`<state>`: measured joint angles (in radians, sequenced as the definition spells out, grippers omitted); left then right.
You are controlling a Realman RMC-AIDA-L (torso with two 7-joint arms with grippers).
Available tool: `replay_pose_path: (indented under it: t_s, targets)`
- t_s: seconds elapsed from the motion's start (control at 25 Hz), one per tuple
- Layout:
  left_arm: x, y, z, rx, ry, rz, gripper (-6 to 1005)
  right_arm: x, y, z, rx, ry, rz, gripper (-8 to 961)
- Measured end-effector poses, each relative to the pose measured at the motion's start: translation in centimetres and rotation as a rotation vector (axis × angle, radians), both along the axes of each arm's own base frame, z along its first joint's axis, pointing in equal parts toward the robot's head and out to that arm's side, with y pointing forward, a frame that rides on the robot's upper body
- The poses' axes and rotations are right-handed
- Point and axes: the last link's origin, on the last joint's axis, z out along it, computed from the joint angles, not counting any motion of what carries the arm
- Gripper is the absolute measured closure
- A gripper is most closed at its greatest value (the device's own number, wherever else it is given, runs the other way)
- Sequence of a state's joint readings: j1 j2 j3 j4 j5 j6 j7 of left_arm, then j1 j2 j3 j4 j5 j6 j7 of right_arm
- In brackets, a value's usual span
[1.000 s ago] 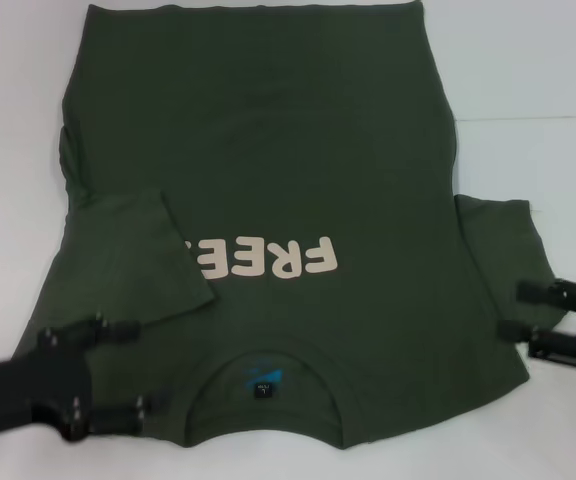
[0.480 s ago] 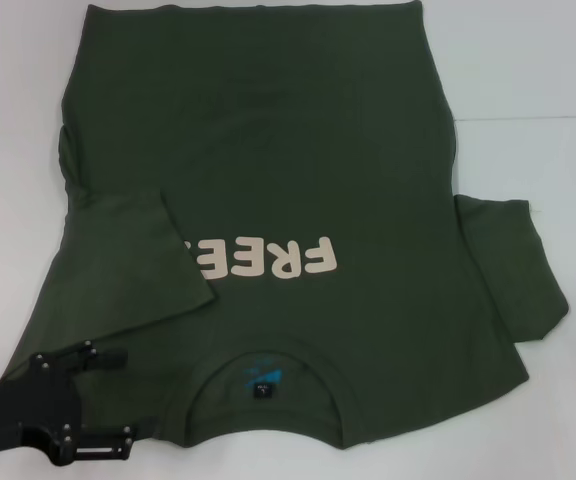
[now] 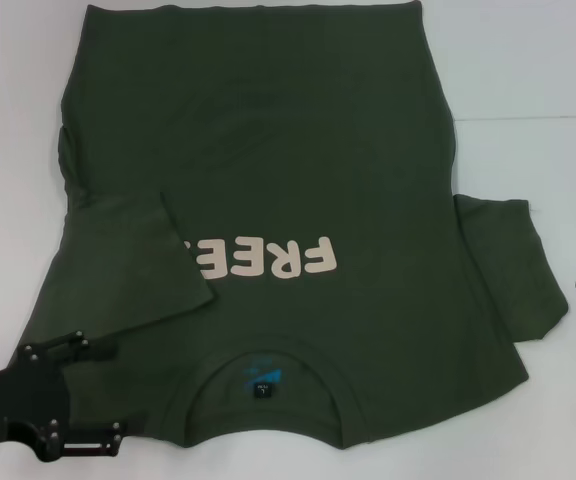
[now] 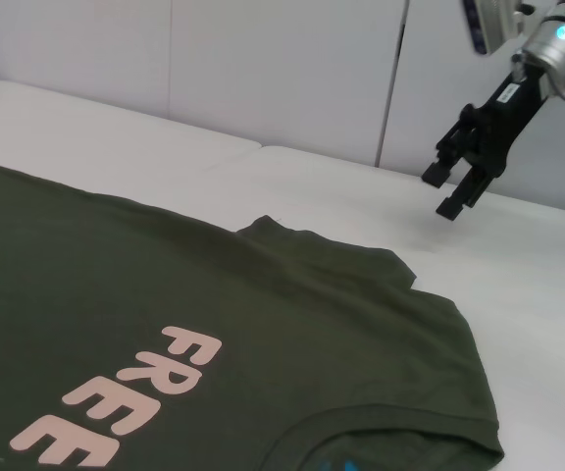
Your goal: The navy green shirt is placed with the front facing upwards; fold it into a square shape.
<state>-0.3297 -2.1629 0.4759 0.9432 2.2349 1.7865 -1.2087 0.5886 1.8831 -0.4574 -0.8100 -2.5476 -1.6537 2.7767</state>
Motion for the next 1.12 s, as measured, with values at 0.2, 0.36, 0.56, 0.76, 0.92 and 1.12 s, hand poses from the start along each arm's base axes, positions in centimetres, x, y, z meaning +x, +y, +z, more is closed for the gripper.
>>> replay_pose_path:
  t_s: [0.2, 0.36, 0.56, 0.76, 0.92, 1.12]
  targets:
    - [0.1, 0.0, 0.4, -0.001, 0.016, -0.012, 54, 0.6, 0.7, -0.6, -0.014, -0.035, -0.076, 189]
    - [0.1, 0.0, 0.5, 0.002, 0.021, -0.019, 54, 1.0, 1.0, -1.5, -0.015, -0.035, -0.122, 189]
    - [0.2, 0.0, 0.5, 0.002, 0.023, -0.023, 54, 1.2, 1.6, -2.5, -0.005, -0.035, -0.132, 189]
    - [0.3, 0.3, 0.5, 0.004, 0.021, -0.030, 53, 1.4, 1.9, -2.8, 0.013, -0.047, -0.126, 189]
    - [0.4, 0.4, 0.4, 0.008, 0.024, -0.029, 53, 1.4, 2.0, -3.2, 0.018, -0.047, -0.122, 189]
    - [0.4, 0.5, 0.4, 0.011, 0.022, -0.030, 53, 1.3, 2.2, -3.9, 0.022, -0.048, -0.115, 189]
